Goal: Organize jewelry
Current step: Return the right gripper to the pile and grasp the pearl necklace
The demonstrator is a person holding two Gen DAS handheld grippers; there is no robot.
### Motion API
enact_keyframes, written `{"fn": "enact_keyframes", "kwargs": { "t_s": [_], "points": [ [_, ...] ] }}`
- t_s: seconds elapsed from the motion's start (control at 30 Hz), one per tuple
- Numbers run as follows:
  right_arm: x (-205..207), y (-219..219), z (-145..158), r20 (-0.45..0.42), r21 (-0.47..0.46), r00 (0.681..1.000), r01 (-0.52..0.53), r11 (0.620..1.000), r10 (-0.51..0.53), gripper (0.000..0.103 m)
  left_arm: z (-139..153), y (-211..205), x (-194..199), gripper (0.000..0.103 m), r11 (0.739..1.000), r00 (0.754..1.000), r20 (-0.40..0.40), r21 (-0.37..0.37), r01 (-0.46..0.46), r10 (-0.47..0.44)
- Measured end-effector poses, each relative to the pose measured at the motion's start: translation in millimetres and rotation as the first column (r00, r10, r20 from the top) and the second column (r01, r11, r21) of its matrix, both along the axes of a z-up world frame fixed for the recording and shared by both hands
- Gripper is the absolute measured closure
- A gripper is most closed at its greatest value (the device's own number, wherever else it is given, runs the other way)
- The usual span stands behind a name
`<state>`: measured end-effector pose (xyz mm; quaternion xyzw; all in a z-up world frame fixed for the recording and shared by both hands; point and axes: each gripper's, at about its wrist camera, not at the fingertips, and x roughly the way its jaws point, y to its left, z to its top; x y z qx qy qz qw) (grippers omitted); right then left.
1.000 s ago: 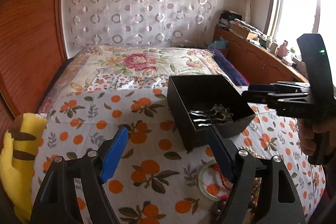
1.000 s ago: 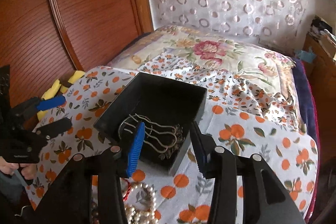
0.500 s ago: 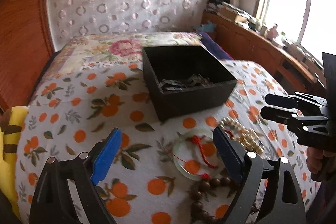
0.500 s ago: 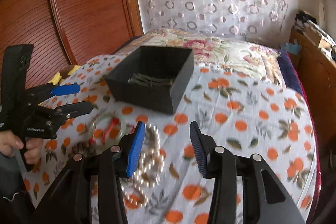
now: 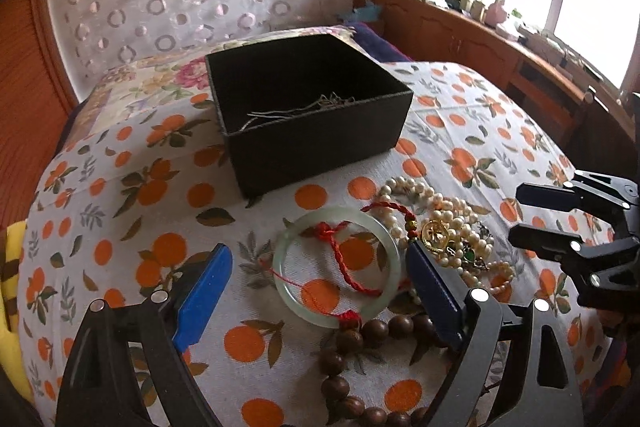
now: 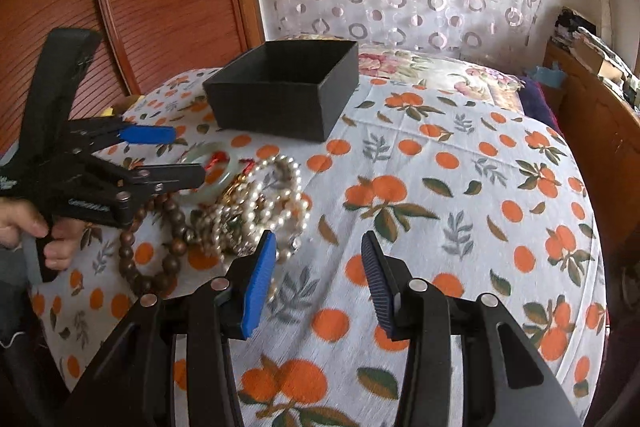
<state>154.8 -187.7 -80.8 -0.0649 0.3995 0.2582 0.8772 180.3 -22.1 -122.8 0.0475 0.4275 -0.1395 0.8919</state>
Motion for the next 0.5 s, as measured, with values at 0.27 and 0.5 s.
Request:
{"fn": "enact_keyframes", "kwargs": {
  "t_s": [0.27, 0.5],
  "points": [
    [-2, 2, 6, 0.005, 0.030, 1.000, -0.007, 1.000, 0.007, 0.056, -9, -12, 6, 0.018, 0.998, 0.998, -0.040, 0.033, 0.051, -0.050],
    [-2, 8, 7, 0.008, 0.031, 1.000, -0.025, 0.999, 0.025, 0.056, -7, -4, 7, 0.032, 0.999, 0.997, -0.057, -0.010, 0.044, -0.044]
  ]
}}
